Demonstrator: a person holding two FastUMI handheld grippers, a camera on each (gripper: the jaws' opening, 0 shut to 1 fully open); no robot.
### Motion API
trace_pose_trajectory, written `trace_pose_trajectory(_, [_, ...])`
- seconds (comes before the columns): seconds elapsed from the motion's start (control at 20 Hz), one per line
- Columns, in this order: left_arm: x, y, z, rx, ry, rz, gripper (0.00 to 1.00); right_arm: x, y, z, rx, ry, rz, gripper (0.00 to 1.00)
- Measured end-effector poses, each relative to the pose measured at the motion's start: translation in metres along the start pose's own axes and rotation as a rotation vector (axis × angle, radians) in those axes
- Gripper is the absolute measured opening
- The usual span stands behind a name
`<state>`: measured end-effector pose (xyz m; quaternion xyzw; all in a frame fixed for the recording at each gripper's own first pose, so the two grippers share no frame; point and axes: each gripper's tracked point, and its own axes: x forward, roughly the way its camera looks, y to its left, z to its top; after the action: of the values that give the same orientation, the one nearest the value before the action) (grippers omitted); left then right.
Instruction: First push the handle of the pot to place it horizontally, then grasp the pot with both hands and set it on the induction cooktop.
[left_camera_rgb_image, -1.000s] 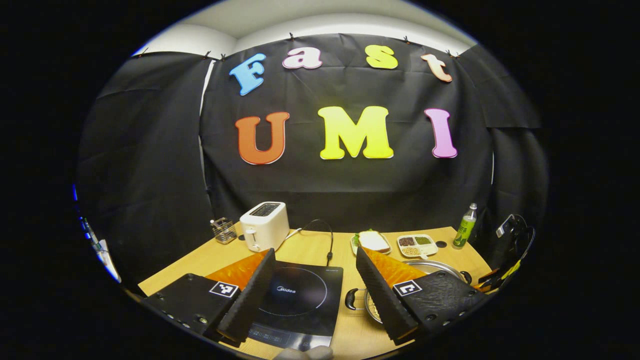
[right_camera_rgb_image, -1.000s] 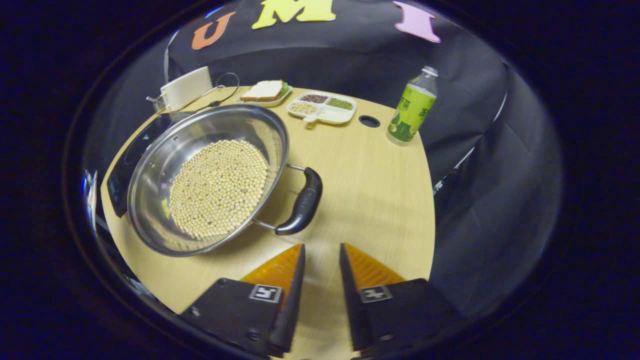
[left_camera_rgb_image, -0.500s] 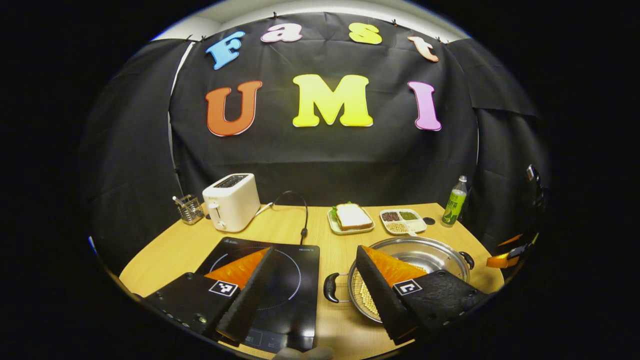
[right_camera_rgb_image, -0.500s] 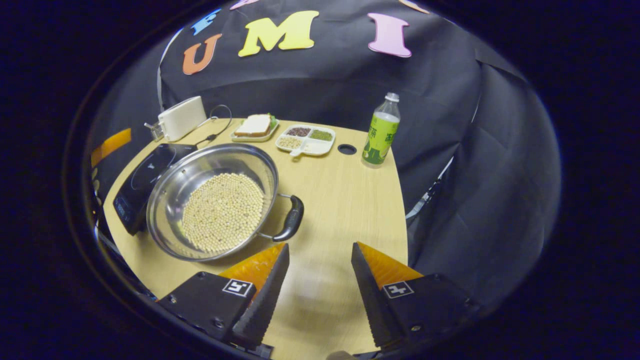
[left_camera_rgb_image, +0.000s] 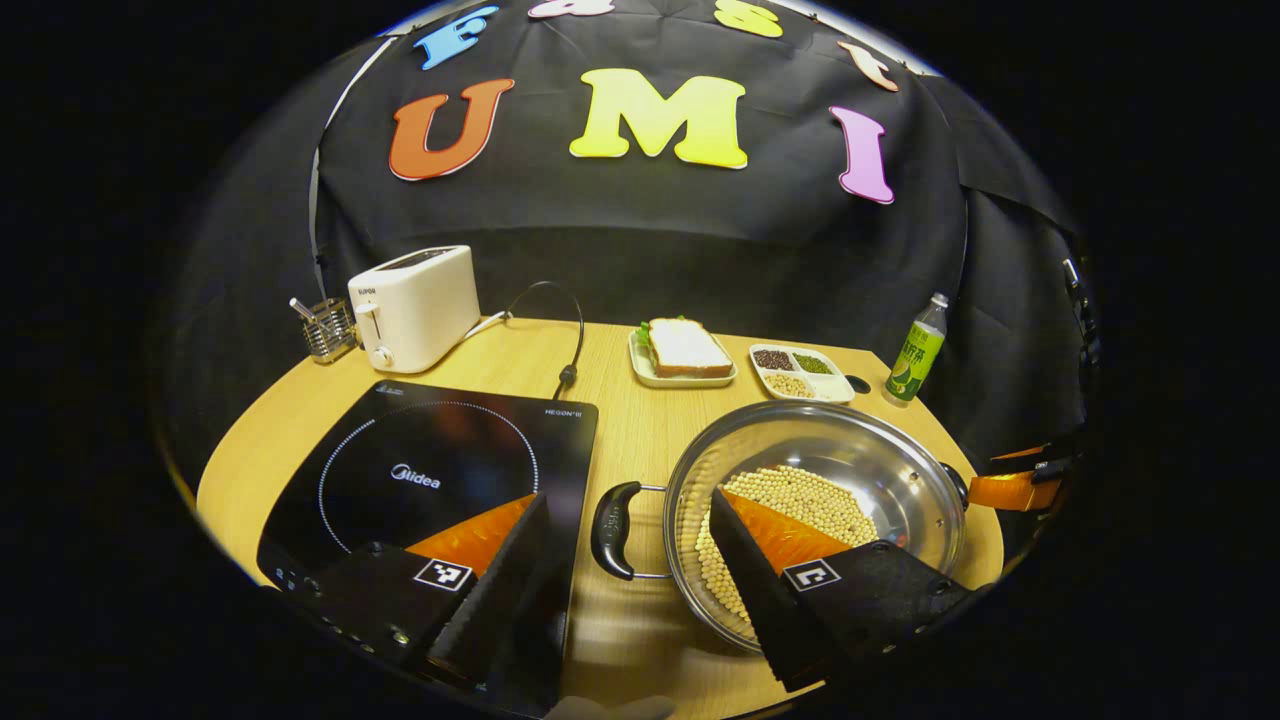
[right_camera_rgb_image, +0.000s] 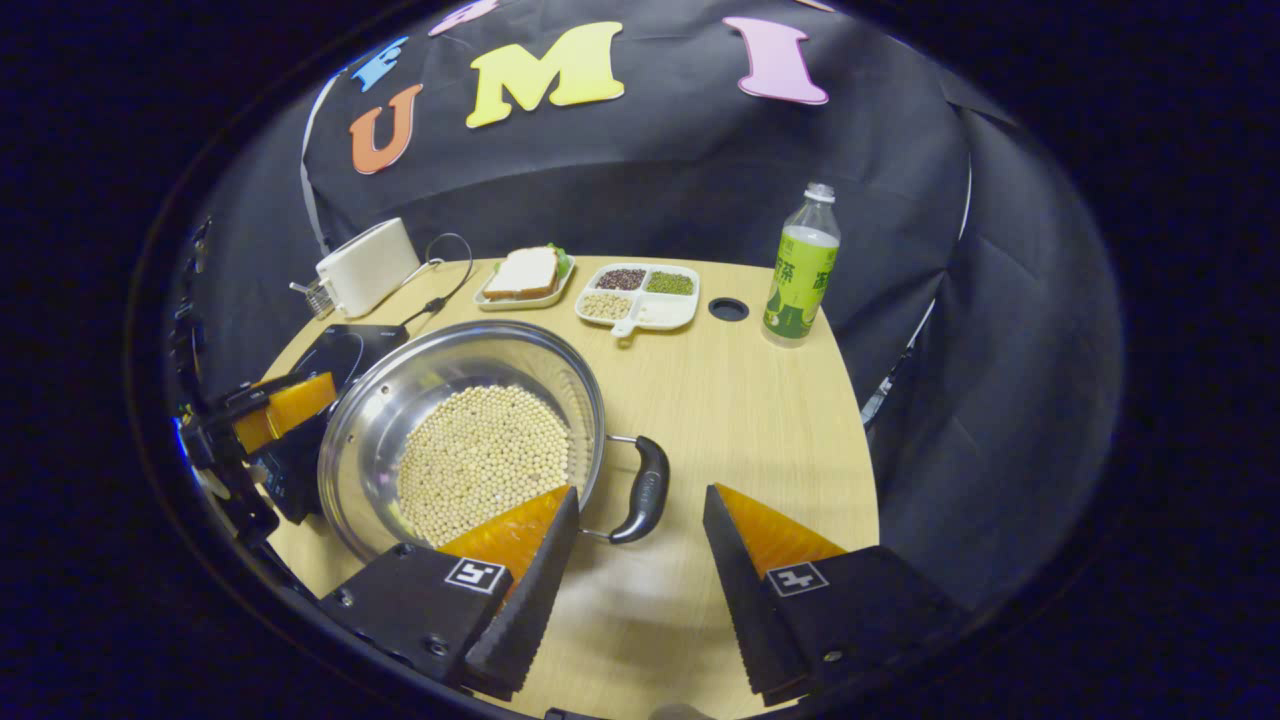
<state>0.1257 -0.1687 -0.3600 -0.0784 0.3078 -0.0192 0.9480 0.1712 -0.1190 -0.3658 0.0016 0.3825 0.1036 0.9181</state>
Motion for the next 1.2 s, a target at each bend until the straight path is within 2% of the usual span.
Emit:
trace_pose_trajectory(0.1, [0.010, -0.004, -0.008, -0.002, 0.028, -0.007, 0.96, 0.010, 0.002, 0.001, 0.005, 0.007, 0.000, 0.80])
trace_pose_trajectory(0.15, [0.013, -0.007, -0.012, -0.004, 0.037, -0.014, 0.96, 0.014, 0.004, -0.001, 0.003, 0.022, 0.005, 0.84])
trace_pose_trajectory(0.2, [0.015, -0.009, -0.013, -0.002, 0.042, -0.017, 0.96, 0.018, 0.007, -0.003, 0.007, 0.032, 0.010, 0.80])
trace_pose_trajectory(0.25, [0.018, -0.011, -0.014, 0.001, 0.046, -0.023, 0.96, 0.022, 0.008, -0.004, 0.012, 0.042, 0.016, 0.83])
trace_pose_trajectory(0.3, [0.021, -0.013, -0.017, 0.005, 0.058, -0.023, 0.96, 0.025, 0.011, -0.006, 0.015, 0.053, 0.023, 0.80])
trace_pose_trajectory(0.65, [0.034, -0.015, -0.026, 0.014, 0.110, -0.001, 0.97, 0.039, 0.011, -0.012, 0.011, 0.103, 0.010, 0.82])
trace_pose_trajectory(0.7, [0.034, -0.015, -0.028, 0.020, 0.116, 0.001, 0.96, 0.039, 0.012, -0.013, 0.009, 0.109, 0.003, 0.82])
trace_pose_trajectory(0.75, [0.035, -0.015, -0.028, 0.029, 0.123, 0.003, 0.85, 0.040, 0.011, -0.012, 0.011, 0.109, -0.006, 0.80])
trace_pose_trajectory(0.8, [0.036, -0.016, -0.030, 0.034, 0.137, 0.004, 0.96, 0.040, 0.011, -0.012, 0.014, 0.105, -0.015, 0.82])
trace_pose_trajectory(0.95, [0.038, -0.015, -0.038, 0.039, 0.181, 0.012, 0.95, 0.041, 0.008, -0.011, 0.019, 0.112, -0.049, 0.76])
trace_pose_trajectory(1.05, [0.042, -0.014, -0.052, 0.009, 0.240, 0.018, 0.88, 0.041, 0.005, -0.011, 0.030, 0.128, -0.073, 0.72])
trace_pose_trajectory(1.1, [0.043, -0.023, -0.068, -0.039, 0.307, -0.027, 0.76, 0.040, 0.005, -0.011, 0.045, 0.132, -0.075, 0.71])
trace_pose_trajectory(1.15, [0.041, -0.038, -0.080, -0.106, 0.370, -0.059, 0.71, 0.039, 0.007, -0.011, 0.056, 0.139, -0.078, 0.69])
trace_pose_trajectory(1.2, [0.048, -0.040, -0.069, -0.081, 0.305, -0.049, 0.52, 0.040, 0.006, -0.011, 0.058, 0.144, -0.082, 0.67])
